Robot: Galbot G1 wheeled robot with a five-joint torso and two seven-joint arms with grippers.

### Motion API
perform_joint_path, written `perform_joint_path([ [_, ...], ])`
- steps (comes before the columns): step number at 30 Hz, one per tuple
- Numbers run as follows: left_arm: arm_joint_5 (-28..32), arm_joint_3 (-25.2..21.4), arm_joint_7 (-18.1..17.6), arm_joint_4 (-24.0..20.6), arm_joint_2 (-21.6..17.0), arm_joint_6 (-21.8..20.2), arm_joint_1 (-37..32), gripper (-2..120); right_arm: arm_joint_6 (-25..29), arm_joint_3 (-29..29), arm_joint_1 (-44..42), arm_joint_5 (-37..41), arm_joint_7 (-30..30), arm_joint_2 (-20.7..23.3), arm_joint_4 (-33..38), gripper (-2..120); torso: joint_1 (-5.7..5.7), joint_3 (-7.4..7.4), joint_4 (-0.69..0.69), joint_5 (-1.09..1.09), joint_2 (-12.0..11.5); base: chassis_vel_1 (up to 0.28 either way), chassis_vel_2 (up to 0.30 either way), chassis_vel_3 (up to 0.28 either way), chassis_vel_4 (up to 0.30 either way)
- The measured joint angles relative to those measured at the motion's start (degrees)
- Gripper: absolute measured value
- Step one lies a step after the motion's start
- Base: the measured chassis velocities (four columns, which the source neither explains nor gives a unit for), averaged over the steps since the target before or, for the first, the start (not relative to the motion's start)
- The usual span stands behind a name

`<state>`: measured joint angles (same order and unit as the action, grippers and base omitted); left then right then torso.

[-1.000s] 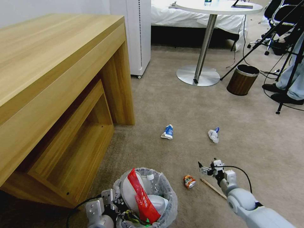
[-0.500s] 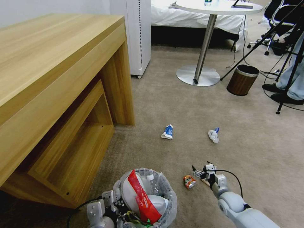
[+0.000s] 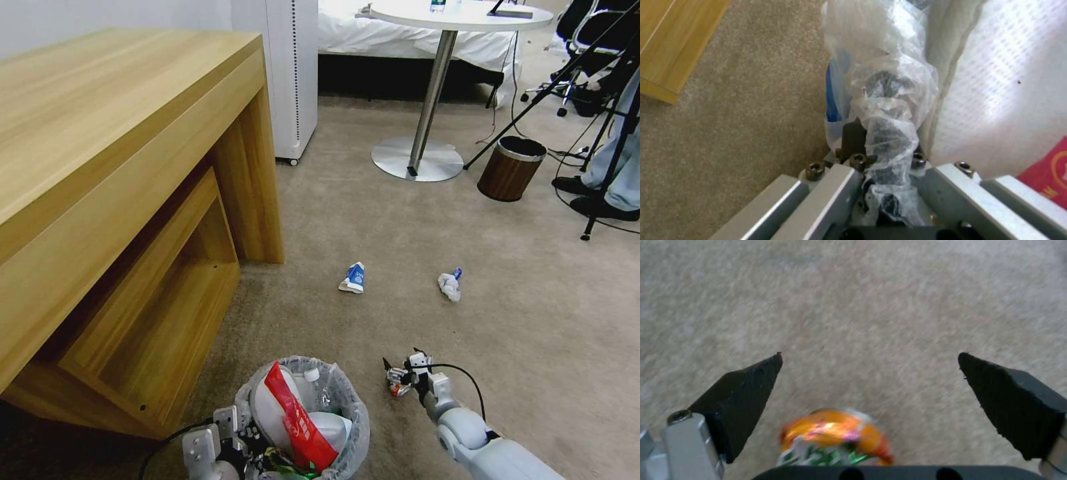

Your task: Pick up the trash bin and place the garbage on the floor into it.

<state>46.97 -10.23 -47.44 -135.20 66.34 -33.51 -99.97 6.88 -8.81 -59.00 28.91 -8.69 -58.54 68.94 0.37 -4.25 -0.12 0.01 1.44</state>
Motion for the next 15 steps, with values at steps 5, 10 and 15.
perform_joint_path([
  [5,-0.2,0.1,0.0,0.1,0.0,0.0,0.1,0,0.0,-0.9,-0.2,-0.2,-0.4,-0.1,0.0,100,0.00,0.00,0.00,-0.01,0.0,0.000,0.000,0.000,0.000],
  [10,-0.2,0.2,0.0,0.2,-0.1,0.0,0.3,0,0.0,-0.8,-0.9,-0.5,-0.5,0.0,0.1,100,0.00,0.00,0.00,0.00,0.0,0.000,0.000,0.000,0.000],
  [15,0.0,0.4,0.0,0.2,-0.3,0.1,0.6,0,0.5,-0.1,-2.7,-1.3,-0.4,1.2,0.5,100,0.00,0.00,0.00,-0.01,0.0,0.000,0.000,0.000,0.000],
])
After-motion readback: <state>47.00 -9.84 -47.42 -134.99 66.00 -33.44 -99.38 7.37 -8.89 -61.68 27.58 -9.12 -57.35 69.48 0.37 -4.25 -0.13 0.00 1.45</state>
